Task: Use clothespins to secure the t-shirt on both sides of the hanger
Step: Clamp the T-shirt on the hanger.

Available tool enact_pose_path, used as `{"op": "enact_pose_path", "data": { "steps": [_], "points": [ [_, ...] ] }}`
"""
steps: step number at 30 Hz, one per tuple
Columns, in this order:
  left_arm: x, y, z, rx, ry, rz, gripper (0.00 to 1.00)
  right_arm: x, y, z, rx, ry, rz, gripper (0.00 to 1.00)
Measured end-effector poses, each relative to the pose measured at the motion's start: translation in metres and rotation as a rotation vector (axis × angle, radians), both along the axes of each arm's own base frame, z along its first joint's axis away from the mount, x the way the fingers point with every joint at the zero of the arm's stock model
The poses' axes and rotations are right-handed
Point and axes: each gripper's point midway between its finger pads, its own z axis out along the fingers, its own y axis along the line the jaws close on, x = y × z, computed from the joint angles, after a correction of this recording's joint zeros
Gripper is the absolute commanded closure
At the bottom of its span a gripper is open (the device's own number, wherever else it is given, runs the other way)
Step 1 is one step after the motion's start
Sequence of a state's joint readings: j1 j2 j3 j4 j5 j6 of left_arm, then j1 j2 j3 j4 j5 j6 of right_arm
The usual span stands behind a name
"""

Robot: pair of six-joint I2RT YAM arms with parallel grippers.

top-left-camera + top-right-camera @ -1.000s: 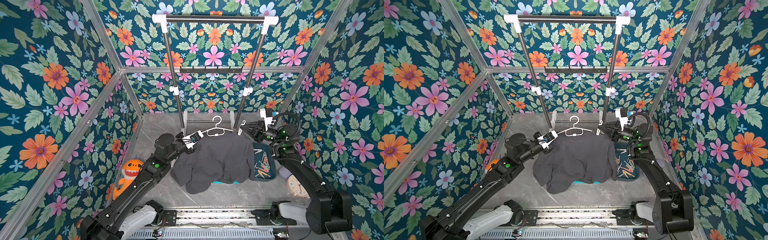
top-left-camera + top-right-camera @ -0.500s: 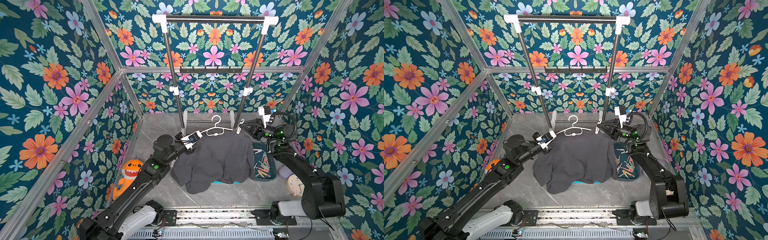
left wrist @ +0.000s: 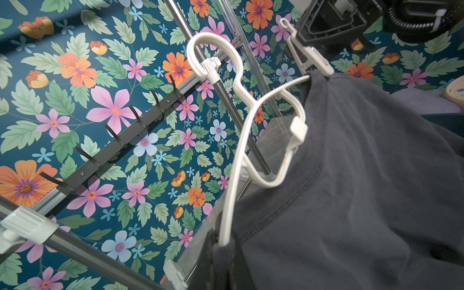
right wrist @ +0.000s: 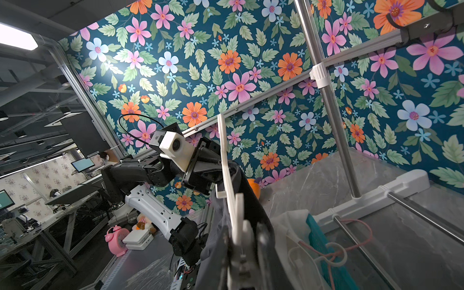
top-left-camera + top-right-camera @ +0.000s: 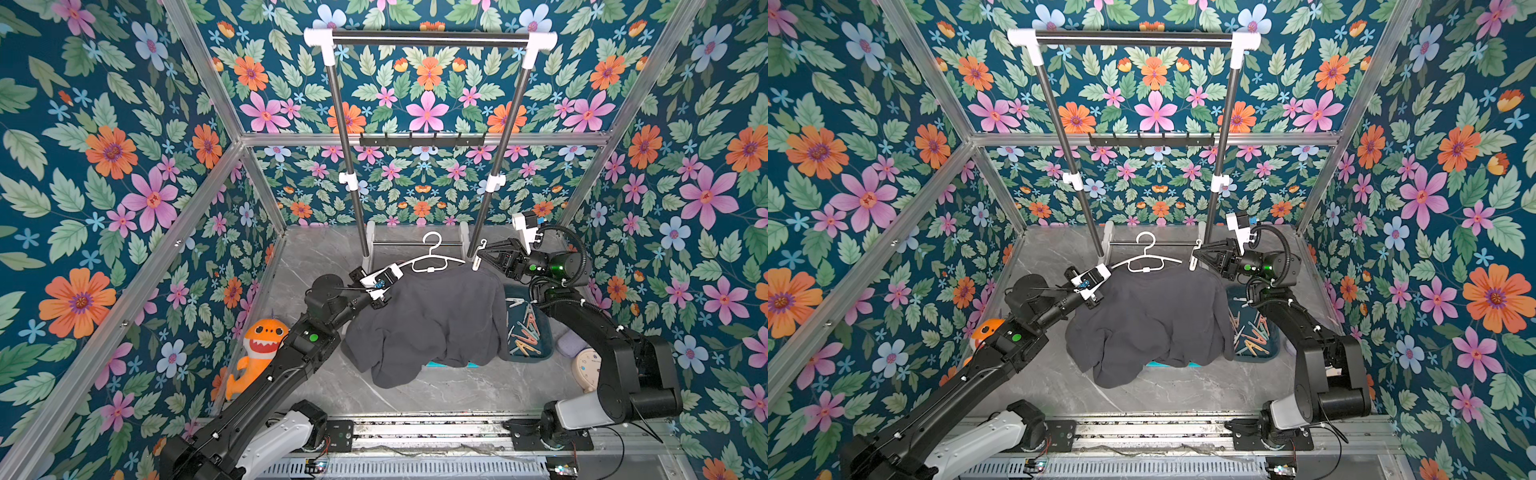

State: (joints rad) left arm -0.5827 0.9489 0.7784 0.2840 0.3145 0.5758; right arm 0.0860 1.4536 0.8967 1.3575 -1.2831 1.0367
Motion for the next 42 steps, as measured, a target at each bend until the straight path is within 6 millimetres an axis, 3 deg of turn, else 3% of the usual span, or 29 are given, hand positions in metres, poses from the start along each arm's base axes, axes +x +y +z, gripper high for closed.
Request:
{"op": "enact_pose_path", "data": {
  "steps": [5, 13, 18, 26, 36, 42],
  "points": [
    [-0.002, -0.002, 0.014, -0.044, -0.024, -0.017, 1.00, -0.009, 0.000, 0.006, 0.002, -0.035, 0.004, 1.00],
    [0.000, -0.003, 0.020, -0.063, -0.018, -0.020, 1.00, -0.007, 0.000, 0.005, 0.010, -0.031, -0.005, 0.97],
    [0.000, -0.003, 0.016, -0.065, -0.007, -0.019, 1.00, -0.007, -0.001, 0.005, 0.010, -0.028, -0.006, 0.76],
    [0.000, -0.002, 0.016, -0.083, -0.008, -0.017, 1.00, -0.007, -0.004, 0.004, -0.010, -0.011, -0.013, 0.14],
    [0.000, 0.002, 0.015, -0.086, -0.012, 0.003, 1.00, -0.019, -0.015, 0.011, -0.071, -0.031, -0.124, 0.11],
    [0.005, -0.002, 0.013, -0.057, -0.008, 0.003, 1.00, -0.025, -0.021, -0.001, -0.143, -0.031, -0.228, 0.11]
  ]
}}
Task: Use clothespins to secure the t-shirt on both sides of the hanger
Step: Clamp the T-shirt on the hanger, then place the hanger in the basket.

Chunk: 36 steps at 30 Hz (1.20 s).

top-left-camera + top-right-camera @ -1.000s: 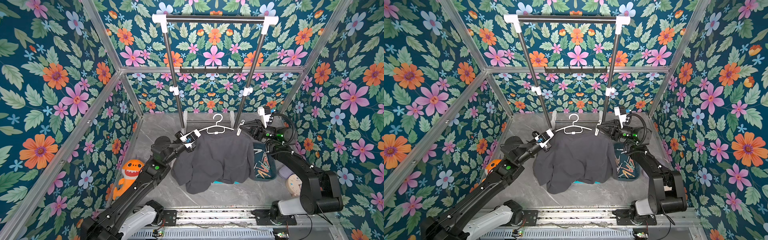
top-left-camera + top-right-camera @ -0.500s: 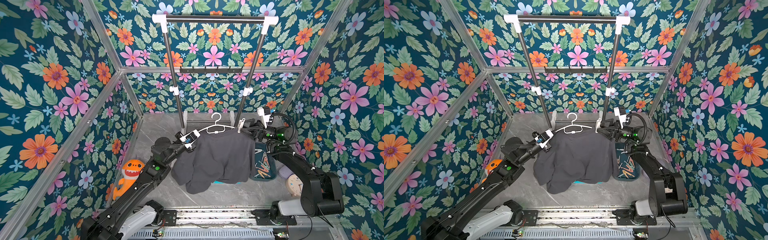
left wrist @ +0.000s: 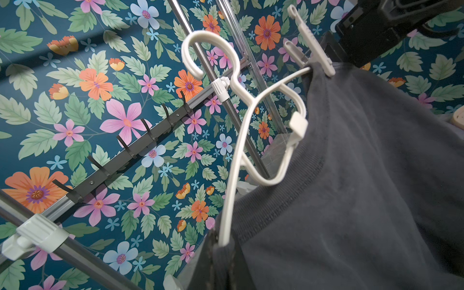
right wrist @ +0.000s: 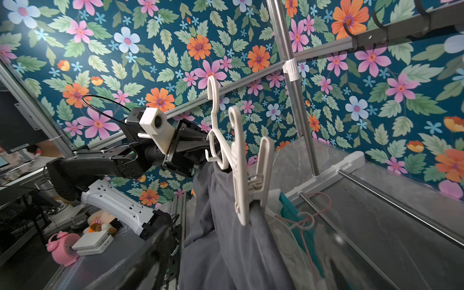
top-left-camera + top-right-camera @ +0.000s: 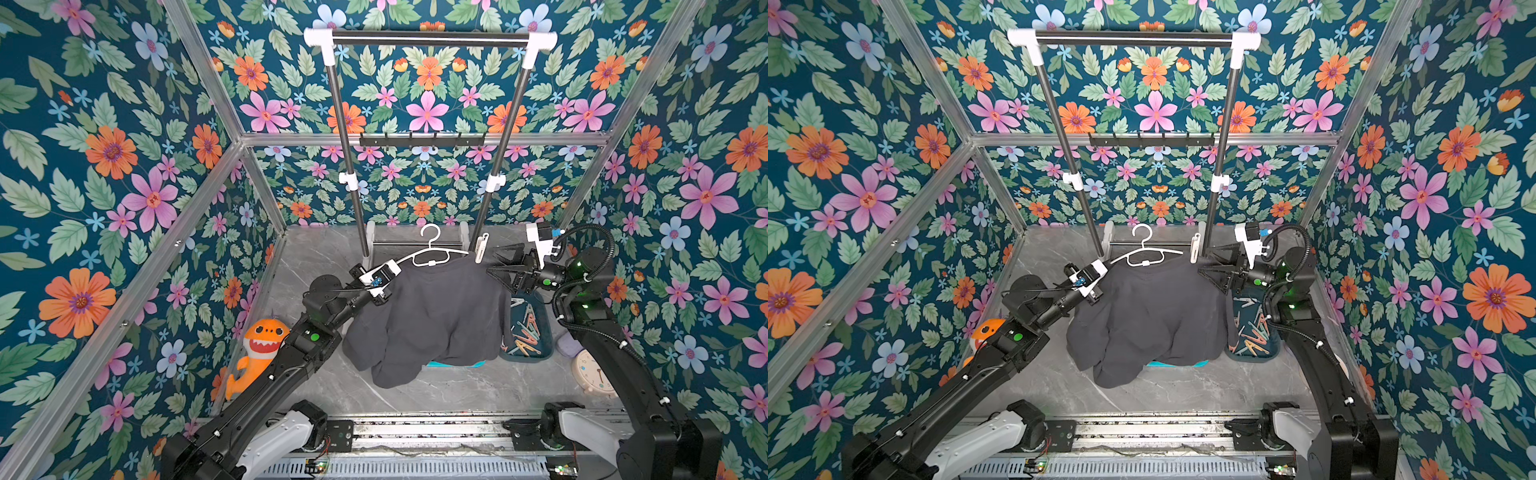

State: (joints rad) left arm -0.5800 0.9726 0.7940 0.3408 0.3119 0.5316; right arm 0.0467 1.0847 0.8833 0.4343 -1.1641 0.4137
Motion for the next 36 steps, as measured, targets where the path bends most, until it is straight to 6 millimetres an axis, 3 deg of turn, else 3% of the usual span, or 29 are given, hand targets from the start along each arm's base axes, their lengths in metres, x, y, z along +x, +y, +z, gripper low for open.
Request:
{"op": "enact_pose_path", "data": {
  "steps": [4, 15, 23, 29, 36],
  "points": [
    [0.010, -0.008, -0.010, 0.047, 0.055, -0.003, 1.00, 0.004, -0.006, -0.013, -0.031, 0.067, -0.083, 0.12],
    [0.015, -0.006, -0.066, 0.092, 0.213, 0.020, 1.00, -0.003, -0.038, -0.064, -0.093, 0.284, -0.382, 0.13],
    [0.023, -0.009, -0.089, 0.103, 0.303, 0.037, 1.00, 0.004, -0.076, -0.118, -0.138, 0.503, -0.644, 0.14],
    [0.030, -0.014, -0.123, 0.131, 0.396, 0.040, 1.00, 0.010, -0.107, -0.161, -0.194, 0.682, -0.808, 0.16],
    [0.033, -0.011, -0.155, 0.156, 0.463, 0.073, 1.00, 0.012, -0.135, -0.192, -0.246, 0.847, -0.935, 0.23]
  ]
}}
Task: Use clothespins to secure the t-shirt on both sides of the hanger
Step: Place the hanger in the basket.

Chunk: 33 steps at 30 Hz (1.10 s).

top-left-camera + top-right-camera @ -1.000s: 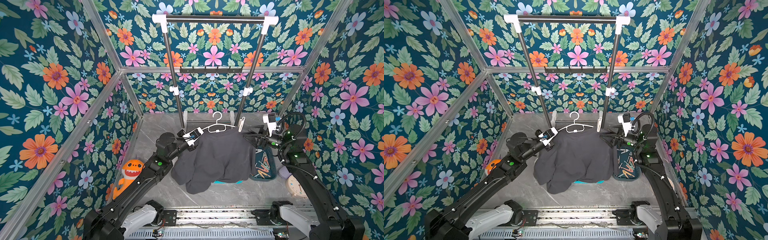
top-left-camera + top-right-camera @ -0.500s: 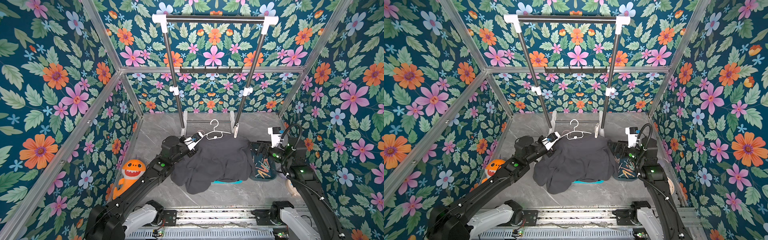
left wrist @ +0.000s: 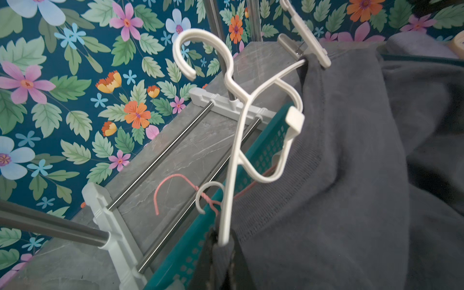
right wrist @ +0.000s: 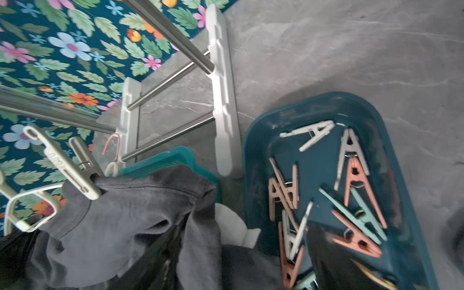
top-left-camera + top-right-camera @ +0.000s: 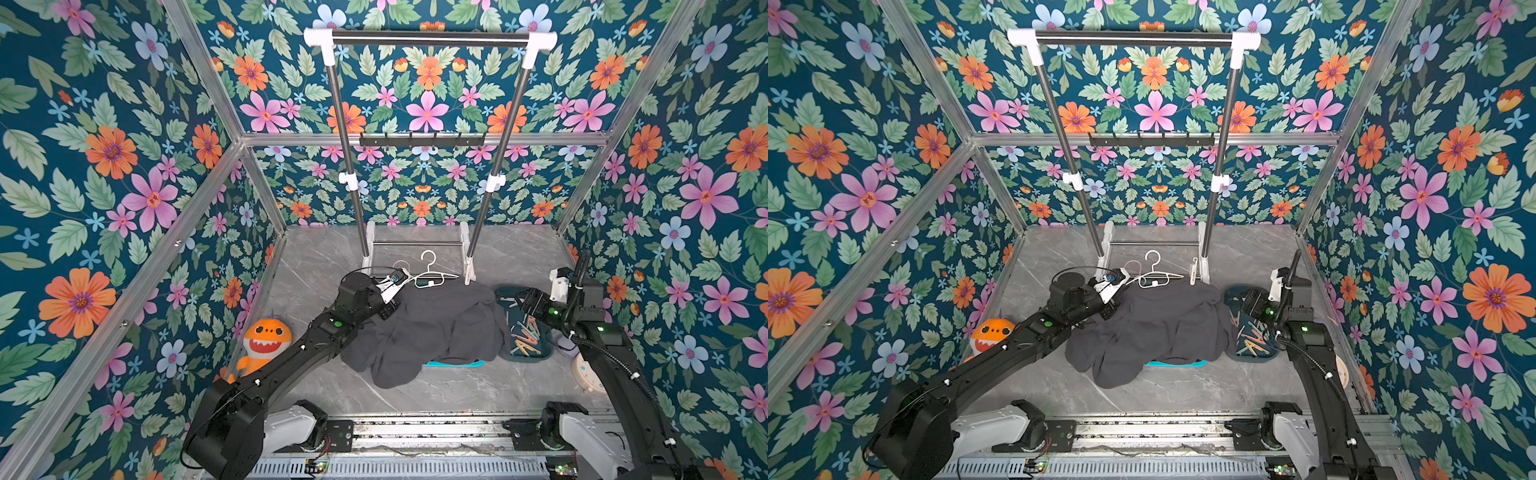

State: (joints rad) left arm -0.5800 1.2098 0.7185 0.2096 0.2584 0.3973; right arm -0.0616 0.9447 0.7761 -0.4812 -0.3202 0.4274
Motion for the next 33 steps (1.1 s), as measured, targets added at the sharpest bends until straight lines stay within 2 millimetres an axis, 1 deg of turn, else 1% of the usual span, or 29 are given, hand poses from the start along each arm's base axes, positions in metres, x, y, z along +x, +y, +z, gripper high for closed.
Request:
{"op": "enact_pose_path", "data": {
  "steps": [5, 9, 10, 11, 13, 14, 15, 17, 19, 20, 21, 23, 24, 26, 28, 31, 33],
  "points": [
    [0.008, 0.002, -0.018, 0.019, 0.032, 0.035, 1.00, 0.001, -0.007, -0.028, -0.019, 0.121, -0.034, 0.25],
    [0.011, 0.005, -0.030, 0.018, 0.048, 0.062, 1.00, 0.007, -0.014, -0.041, -0.045, 0.183, -0.060, 0.26],
    [0.011, 0.006, -0.032, 0.015, 0.047, 0.068, 0.93, 0.008, -0.016, -0.044, -0.050, 0.195, -0.065, 0.25],
    [0.011, 0.007, -0.033, 0.008, 0.046, 0.073, 0.88, 0.011, -0.017, -0.047, -0.055, 0.209, -0.070, 0.26],
    [0.012, 0.009, -0.036, 0.000, 0.044, 0.084, 0.86, 0.015, -0.020, -0.054, -0.065, 0.240, -0.083, 0.27],
    [0.012, 0.010, -0.036, -0.003, 0.045, 0.089, 0.81, 0.018, -0.021, -0.058, -0.066, 0.259, -0.087, 0.27],
    [0.013, 0.011, -0.035, -0.005, 0.041, 0.093, 0.73, 0.020, -0.021, -0.062, -0.067, 0.274, -0.088, 0.27],
    [0.015, 0.012, -0.033, -0.013, 0.038, 0.102, 0.66, 0.023, -0.023, -0.069, -0.072, 0.301, -0.091, 0.27],
    [0.016, 0.012, -0.032, -0.022, 0.046, 0.109, 0.57, 0.025, -0.026, -0.073, -0.086, 0.325, -0.101, 0.30],
    [0.016, 0.011, -0.032, -0.022, 0.046, 0.109, 0.49, 0.026, -0.026, -0.075, -0.090, 0.334, -0.100, 0.31],
    [0.016, 0.012, -0.032, -0.023, 0.047, 0.110, 0.42, 0.025, -0.027, -0.078, -0.093, 0.344, -0.100, 0.34],
    [0.016, 0.012, -0.031, -0.027, 0.049, 0.112, 0.33, 0.023, -0.030, -0.083, -0.119, 0.364, -0.099, 0.43],
    [0.016, 0.012, -0.030, -0.031, 0.048, 0.113, 0.28, 0.022, -0.031, -0.085, -0.124, 0.372, -0.096, 0.45],
    [0.015, 0.012, -0.026, -0.045, 0.048, 0.118, 0.18, 0.019, -0.031, -0.090, -0.131, 0.395, -0.093, 0.46],
    [0.016, 0.012, -0.021, -0.061, 0.046, 0.122, 0.14, 0.018, -0.032, -0.096, -0.156, 0.416, -0.082, 0.47],
    [0.016, 0.012, -0.011, -0.085, 0.042, 0.129, 0.06, 0.018, -0.025, -0.102, -0.171, 0.435, -0.046, 0.48],
    [0.016, 0.013, -0.005, -0.099, 0.039, 0.133, 0.05, 0.020, -0.021, -0.104, -0.179, 0.443, -0.032, 0.49]
  ]
}}
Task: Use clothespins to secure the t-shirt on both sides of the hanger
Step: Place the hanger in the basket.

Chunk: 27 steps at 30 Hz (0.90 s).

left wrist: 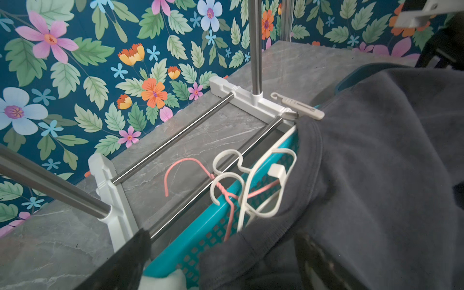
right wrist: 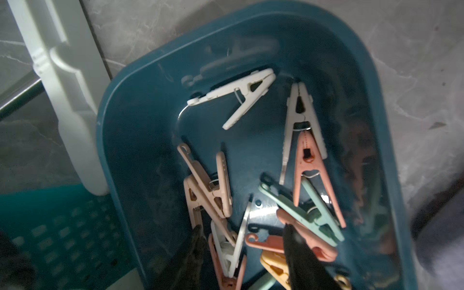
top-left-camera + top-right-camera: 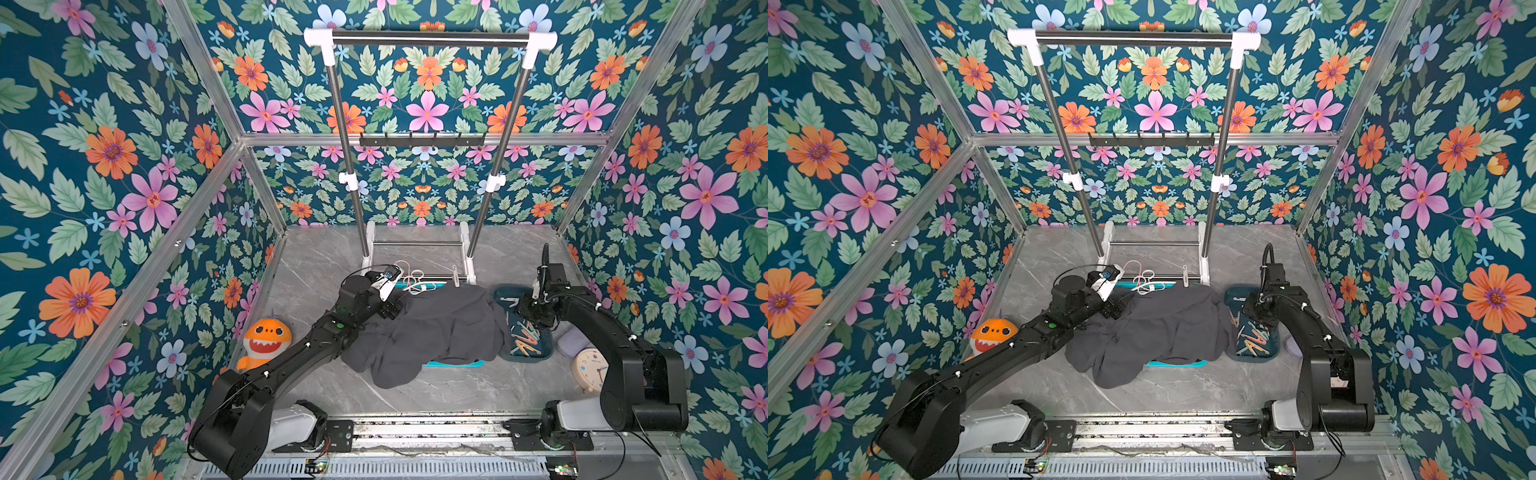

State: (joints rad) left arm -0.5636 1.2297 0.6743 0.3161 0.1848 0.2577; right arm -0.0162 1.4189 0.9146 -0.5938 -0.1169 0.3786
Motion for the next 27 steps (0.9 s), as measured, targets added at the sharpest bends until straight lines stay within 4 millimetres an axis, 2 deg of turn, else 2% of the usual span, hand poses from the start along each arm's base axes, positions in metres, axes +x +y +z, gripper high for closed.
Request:
{"op": "enact_pose_path", "data": {
  "steps": [8, 15, 18, 23, 26, 27],
  "points": [
    [0.005, 0.006, 0.017, -0.036, 0.044, 0.069, 0.06, 0.012, 0.006, -0.010, 0.013, 0.042, 0.014, 0.56],
    [0.008, 0.017, 0.030, -0.040, 0.089, 0.149, 0.07, 0.024, 0.025, -0.024, 0.026, 0.094, 0.084, 0.53],
    [0.005, 0.024, 0.031, -0.039, 0.106, 0.177, 0.07, 0.026, 0.025, -0.030, 0.020, 0.116, 0.085, 0.55],
    [0.001, 0.027, 0.033, -0.033, 0.117, 0.182, 0.09, 0.024, 0.026, -0.044, -0.010, 0.163, 0.101, 0.63],
    [0.002, 0.027, 0.034, -0.029, 0.123, 0.183, 0.11, 0.025, 0.022, -0.050, -0.033, 0.181, 0.108, 0.76],
    [0.002, 0.026, 0.033, -0.024, 0.128, 0.182, 0.12, 0.025, 0.021, -0.052, -0.036, 0.188, 0.107, 0.77]
  ]
}}
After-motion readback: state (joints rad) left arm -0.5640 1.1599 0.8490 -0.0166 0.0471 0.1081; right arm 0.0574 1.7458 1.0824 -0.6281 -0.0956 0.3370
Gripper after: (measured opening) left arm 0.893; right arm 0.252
